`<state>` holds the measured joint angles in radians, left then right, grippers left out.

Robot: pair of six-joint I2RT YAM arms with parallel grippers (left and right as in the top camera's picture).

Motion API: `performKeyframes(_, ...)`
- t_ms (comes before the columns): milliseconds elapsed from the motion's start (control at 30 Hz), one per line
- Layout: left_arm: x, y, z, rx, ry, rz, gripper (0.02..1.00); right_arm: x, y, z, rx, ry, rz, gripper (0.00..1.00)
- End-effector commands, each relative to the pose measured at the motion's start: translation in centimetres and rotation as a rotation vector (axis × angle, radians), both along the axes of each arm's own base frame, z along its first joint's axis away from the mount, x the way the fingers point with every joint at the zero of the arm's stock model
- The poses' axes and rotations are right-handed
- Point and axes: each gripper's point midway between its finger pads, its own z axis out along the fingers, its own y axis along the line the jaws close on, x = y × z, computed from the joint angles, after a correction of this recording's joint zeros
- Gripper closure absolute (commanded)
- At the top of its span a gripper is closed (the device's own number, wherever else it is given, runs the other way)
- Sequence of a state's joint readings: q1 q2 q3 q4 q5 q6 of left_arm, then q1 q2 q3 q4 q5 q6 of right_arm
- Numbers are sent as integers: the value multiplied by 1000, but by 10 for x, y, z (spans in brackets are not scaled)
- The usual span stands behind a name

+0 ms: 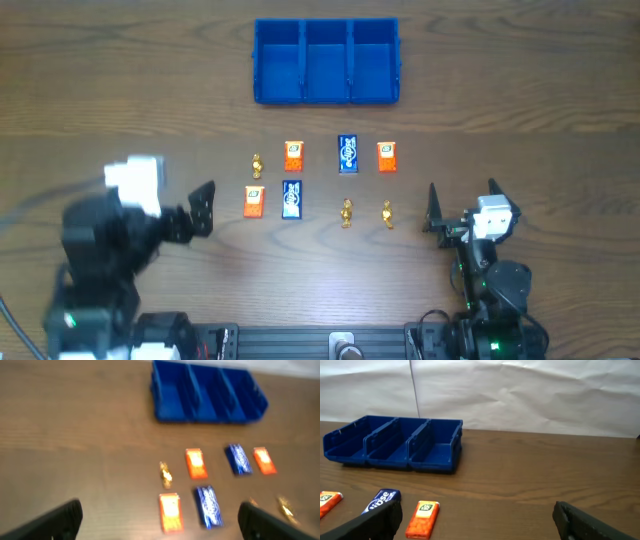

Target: Sort Candies Into Trays

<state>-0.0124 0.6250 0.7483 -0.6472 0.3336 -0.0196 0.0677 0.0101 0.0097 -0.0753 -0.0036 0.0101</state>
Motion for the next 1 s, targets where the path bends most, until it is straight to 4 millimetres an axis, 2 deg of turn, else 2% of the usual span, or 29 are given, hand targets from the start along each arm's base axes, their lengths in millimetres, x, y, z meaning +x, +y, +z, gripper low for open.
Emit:
performKeyframes(33,21,-25,-10,18,288,-71,18,0,-2,-1,-12,0,-10,3)
performKeyframes(200,35,-45,-64,101,508,-55,20,0,-2,-1,-12,0,-11,3)
performKeyframes(267,36,-53,-101,127,646,-15,23,0,-2,-1,-12,0,-11,3)
performKeyframes(300,36,-54,-113,136,689,4,20,0,-2,-1,-12,0,-10,3)
performKeyframes(400,35,-56,-137,158,775,41,20,0,-2,-1,-13,0,-11,3)
performKeyframes(633,39,-61,-177,222,853,69,23,0,-2,-1,-12,0,-10,3)
performKeyframes(1000,36,-64,-209,271,924,80,86,0,-2,-1,-12,0,-11,3)
